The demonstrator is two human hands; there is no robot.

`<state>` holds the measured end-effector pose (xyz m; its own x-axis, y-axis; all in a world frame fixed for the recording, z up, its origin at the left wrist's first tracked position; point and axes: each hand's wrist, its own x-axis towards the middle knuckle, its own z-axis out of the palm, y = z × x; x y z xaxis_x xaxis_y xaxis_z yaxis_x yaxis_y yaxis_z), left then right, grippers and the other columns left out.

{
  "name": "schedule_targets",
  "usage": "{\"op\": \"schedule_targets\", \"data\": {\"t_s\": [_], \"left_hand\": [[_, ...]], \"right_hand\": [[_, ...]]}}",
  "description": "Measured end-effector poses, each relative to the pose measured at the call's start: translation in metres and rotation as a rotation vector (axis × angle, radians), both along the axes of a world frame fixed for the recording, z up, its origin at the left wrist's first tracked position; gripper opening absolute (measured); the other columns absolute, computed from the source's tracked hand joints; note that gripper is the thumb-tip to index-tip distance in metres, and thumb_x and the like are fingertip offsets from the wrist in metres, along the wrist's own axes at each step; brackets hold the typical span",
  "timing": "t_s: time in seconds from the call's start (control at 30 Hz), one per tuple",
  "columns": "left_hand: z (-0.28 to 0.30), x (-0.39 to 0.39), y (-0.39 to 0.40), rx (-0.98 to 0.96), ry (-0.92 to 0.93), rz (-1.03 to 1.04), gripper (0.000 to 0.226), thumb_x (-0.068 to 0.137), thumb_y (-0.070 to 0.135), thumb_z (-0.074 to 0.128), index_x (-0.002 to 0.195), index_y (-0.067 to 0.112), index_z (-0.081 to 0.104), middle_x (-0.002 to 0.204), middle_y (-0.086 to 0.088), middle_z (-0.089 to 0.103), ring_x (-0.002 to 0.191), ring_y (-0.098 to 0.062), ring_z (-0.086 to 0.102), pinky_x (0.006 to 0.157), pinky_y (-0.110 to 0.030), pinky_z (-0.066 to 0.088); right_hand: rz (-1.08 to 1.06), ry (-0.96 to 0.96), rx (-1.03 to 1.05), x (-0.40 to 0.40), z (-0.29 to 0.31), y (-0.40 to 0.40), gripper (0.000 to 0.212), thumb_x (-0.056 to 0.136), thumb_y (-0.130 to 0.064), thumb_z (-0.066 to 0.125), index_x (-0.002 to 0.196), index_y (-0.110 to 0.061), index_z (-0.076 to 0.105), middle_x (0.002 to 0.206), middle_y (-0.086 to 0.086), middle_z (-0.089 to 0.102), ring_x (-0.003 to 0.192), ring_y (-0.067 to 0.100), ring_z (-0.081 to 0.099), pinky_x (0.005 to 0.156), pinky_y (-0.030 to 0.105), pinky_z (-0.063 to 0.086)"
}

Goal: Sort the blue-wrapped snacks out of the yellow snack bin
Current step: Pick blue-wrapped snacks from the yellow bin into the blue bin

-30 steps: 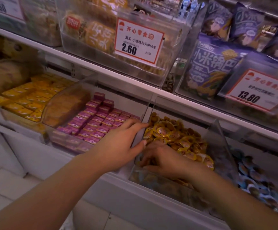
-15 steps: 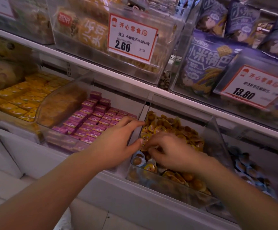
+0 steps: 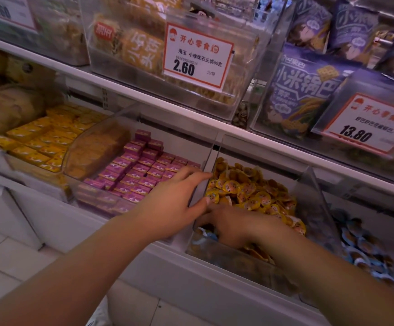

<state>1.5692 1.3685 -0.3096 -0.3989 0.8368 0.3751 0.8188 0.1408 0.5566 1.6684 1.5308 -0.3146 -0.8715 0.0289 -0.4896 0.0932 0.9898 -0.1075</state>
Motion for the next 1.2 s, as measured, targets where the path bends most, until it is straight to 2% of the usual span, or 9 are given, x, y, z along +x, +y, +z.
{"op": "schedule_targets", "data": {"t_s": [0.2, 0.33, 0.47, 0.57, 0.7, 0.8, 0.9, 0.97, 1.2], "left_hand": [[0.002, 0.001, 0.001, -0.013, 0.002, 0.015, 0.054, 0.093, 0.042, 0.056, 0.145, 0.032, 0.041, 0.141, 0.01, 0.042, 0.121, -0.015, 0.054, 0.096, -0.038, 0.048], [0.002, 0.001, 0.001, -0.023, 0.013, 0.02, 0.054, 0.094, 0.043, 0.054, 0.145, 0.033, 0.039, 0.141, 0.011, 0.04, 0.12, -0.015, 0.055, 0.093, -0.038, 0.049], [0.001, 0.001, 0.002, -0.015, 0.013, 0.019, 0.054, 0.093, 0.043, 0.055, 0.144, 0.033, 0.04, 0.141, 0.011, 0.041, 0.12, -0.016, 0.055, 0.094, -0.039, 0.049], [0.0, 0.001, 0.003, -0.013, 0.005, 0.025, 0.054, 0.093, 0.042, 0.055, 0.144, 0.034, 0.04, 0.14, 0.01, 0.041, 0.12, -0.016, 0.055, 0.094, -0.04, 0.049], [-0.002, 0.001, 0.004, -0.008, 0.002, 0.02, 0.053, 0.093, 0.041, 0.056, 0.143, 0.033, 0.041, 0.139, 0.009, 0.042, 0.119, -0.017, 0.055, 0.092, -0.04, 0.05], [-0.002, 0.001, 0.003, -0.003, 0.004, 0.024, 0.053, 0.092, 0.043, 0.055, 0.142, 0.034, 0.04, 0.139, 0.01, 0.041, 0.117, -0.016, 0.055, 0.091, -0.039, 0.051], [-0.003, -0.001, 0.002, 0.006, -0.001, 0.011, 0.053, 0.092, 0.043, 0.056, 0.142, 0.035, 0.04, 0.139, 0.011, 0.042, 0.118, -0.014, 0.054, 0.093, -0.038, 0.05], [-0.003, -0.001, 0.002, 0.007, -0.005, 0.003, 0.053, 0.092, 0.043, 0.056, 0.142, 0.034, 0.042, 0.138, 0.011, 0.043, 0.118, -0.013, 0.054, 0.093, -0.037, 0.05], [0.016, 0.031, 0.016, 0.293, 0.129, 0.042, 0.032, 0.092, 0.024, 0.056, 0.123, 0.022, 0.062, 0.136, 0.005, 0.05, 0.113, -0.017, 0.057, 0.091, -0.038, 0.05]], "right_hand": [[-0.129, -0.056, -0.183, -0.004, 0.01, 0.008, 0.036, 0.074, -0.04, 0.074, 0.109, -0.037, 0.068, 0.107, -0.01, 0.069, 0.098, 0.013, 0.065, 0.088, 0.04, 0.056], [-0.246, 0.044, -0.39, -0.001, 0.01, 0.016, 0.029, 0.076, -0.02, 0.074, 0.103, -0.03, 0.074, 0.1, -0.005, 0.073, 0.093, 0.013, 0.068, 0.087, 0.037, 0.056], [-0.382, 0.026, -0.536, 0.002, 0.014, 0.019, 0.021, 0.083, -0.028, 0.07, 0.097, -0.044, 0.073, 0.102, -0.015, 0.07, 0.095, 0.001, 0.064, 0.083, 0.023, 0.049], [-0.361, -0.023, -0.437, -0.007, 0.011, 0.007, 0.004, 0.085, -0.042, 0.068, 0.086, -0.042, 0.072, 0.089, -0.022, 0.07, 0.088, -0.003, 0.064, 0.078, 0.017, 0.049], [-0.287, 0.068, -0.261, -0.007, 0.0, -0.007, 0.014, 0.084, -0.045, 0.061, 0.086, -0.032, 0.067, 0.09, -0.007, 0.066, 0.089, 0.014, 0.064, 0.076, 0.026, 0.047], [-0.4, 0.215, -0.395, 0.006, -0.006, -0.007, 0.01, 0.085, -0.034, 0.069, 0.087, -0.024, 0.071, 0.086, -0.003, 0.071, 0.082, 0.014, 0.067, 0.066, 0.027, 0.051], [-0.435, 0.275, -0.515, 0.02, -0.004, 0.001, 0.016, 0.08, -0.021, 0.079, 0.096, -0.019, 0.075, 0.09, -0.001, 0.074, 0.081, 0.014, 0.068, 0.072, 0.028, 0.055], [-0.556, 0.306, -0.688, 0.031, 0.004, 0.009, 0.02, 0.079, -0.015, 0.081, 0.098, -0.016, 0.074, 0.081, -0.002, 0.072, 0.069, 0.01, 0.066, 0.058, 0.022, 0.053], [-1.031, 0.591, -1.158, 0.071, 0.039, 0.04, 0.035, 0.078, -0.031, 0.073, 0.1, -0.003, 0.07, 0.083, 0.008, 0.071, 0.066, 0.012, 0.065, 0.052, 0.025, 0.049]]}}
